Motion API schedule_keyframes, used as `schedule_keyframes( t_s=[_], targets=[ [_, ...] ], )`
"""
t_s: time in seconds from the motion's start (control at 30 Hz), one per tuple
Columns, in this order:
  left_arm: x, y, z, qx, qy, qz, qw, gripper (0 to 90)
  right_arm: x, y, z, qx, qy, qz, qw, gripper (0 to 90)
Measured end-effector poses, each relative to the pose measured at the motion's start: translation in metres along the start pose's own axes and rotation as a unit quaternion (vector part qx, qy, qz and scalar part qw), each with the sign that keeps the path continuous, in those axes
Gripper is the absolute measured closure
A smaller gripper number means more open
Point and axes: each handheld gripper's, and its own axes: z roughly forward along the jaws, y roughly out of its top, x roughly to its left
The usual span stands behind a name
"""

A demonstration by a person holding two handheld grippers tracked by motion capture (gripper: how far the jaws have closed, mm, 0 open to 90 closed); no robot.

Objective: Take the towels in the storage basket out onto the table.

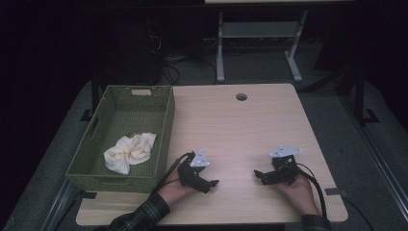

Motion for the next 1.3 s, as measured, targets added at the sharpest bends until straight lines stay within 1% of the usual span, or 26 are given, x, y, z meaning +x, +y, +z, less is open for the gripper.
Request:
schedule_keyframes(
  t_s=[0.2, 0.27, 0.37, 0.53, 0.63, 0.7, 0.83, 0.87, 0.9, 1.0, 1.13, 1.17, 1.3],
  targets=[
    [0.0, 0.0, 0.0, -0.001, 0.0, -0.001, 1.0, 12.5, 0.0, 0.0, 0.0, 0.001, 0.0, 0.0, 1.0, 2.3],
    [0.001, 0.0, 0.0, -0.001, -0.003, 0.0, 1.0, 12.6, 0.0, 0.0, 0.0, 0.0, 0.0, -0.001, 1.0, 2.3],
    [0.003, -0.001, -0.002, -0.004, -0.01, -0.011, 0.9999, 12.6, 0.0, 0.0, 0.0, 0.001, 0.001, 0.0, 1.0, 2.3],
    [0.004, 0.0, -0.005, 0.005, -0.017, -0.019, 0.9997, 12.8, -0.001, 0.001, 0.001, -0.001, 0.0, -0.003, 1.0, 2.3],
    [0.004, 0.002, -0.006, 0.007, -0.014, -0.016, 0.9997, 12.8, 0.0, 0.001, 0.001, 0.001, -0.002, -0.002, 1.0, 2.3],
    [0.004, 0.003, -0.008, 0.009, -0.014, -0.019, 0.9997, 12.8, 0.0, 0.001, 0.001, 0.0, -0.001, -0.001, 1.0, 2.3],
    [0.004, 0.006, -0.011, 0.001, -0.014, -0.031, 0.9994, 12.8, -0.001, 0.001, 0.001, 0.0, 0.0, -0.003, 1.0, 2.3],
    [0.005, 0.007, -0.012, 0.005, -0.014, -0.03, 0.9994, 12.8, -0.001, 0.001, 0.001, 0.0, 0.0, -0.003, 1.0, 2.3],
    [0.005, 0.008, -0.013, 0.002, -0.015, -0.036, 0.9992, 12.8, -0.001, 0.001, 0.001, 0.0, 0.0, -0.003, 1.0, 2.3],
    [0.006, 0.01, -0.016, 0.0, -0.012, -0.035, 0.9993, 12.8, -0.001, 0.001, 0.001, 0.0, 0.0, -0.003, 1.0, 2.3],
    [0.005, 0.013, -0.019, -0.005, -0.012, -0.04, 0.9991, 12.8, -0.001, 0.001, 0.001, 0.0, 0.001, -0.004, 1.0, 2.3],
    [0.006, 0.014, -0.021, -0.003, -0.011, -0.037, 0.9993, 12.8, -0.001, 0.001, 0.001, 0.0, 0.001, -0.004, 1.0, 2.3],
    [0.007, 0.019, -0.025, -0.007, -0.011, -0.038, 0.9992, 12.8, -0.001, 0.001, 0.001, 0.0, 0.001, -0.004, 1.0, 2.3]
  ],
)
